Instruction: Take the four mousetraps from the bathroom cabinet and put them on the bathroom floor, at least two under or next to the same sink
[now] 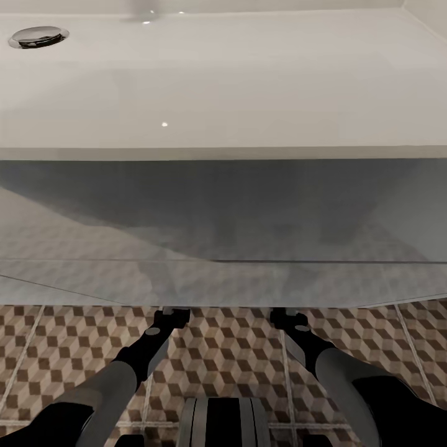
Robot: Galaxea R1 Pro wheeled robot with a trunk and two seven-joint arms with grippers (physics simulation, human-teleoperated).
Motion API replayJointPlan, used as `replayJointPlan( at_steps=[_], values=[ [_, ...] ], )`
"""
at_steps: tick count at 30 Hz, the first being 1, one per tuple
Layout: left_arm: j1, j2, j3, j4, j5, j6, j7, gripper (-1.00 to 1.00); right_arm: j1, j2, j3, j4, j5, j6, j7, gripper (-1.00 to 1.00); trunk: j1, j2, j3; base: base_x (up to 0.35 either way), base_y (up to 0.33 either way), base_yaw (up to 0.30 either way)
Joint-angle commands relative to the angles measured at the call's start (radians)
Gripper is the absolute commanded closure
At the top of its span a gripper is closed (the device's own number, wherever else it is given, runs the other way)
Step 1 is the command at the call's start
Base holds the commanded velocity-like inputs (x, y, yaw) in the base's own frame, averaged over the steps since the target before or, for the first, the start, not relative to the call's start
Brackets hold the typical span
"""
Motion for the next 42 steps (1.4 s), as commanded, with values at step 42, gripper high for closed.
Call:
replayJointPlan(
  at_steps=[42],
  values=[
    [-0.055,0.009,-0.009,0.081,-0.005,-0.007,0.01,1.0,-0.001,-0.003,0.01,0.002,-0.008,-0.005,-0.003,-1.0,0.0,0.0,0.0,0.0,0.0,0.0]
  ],
)
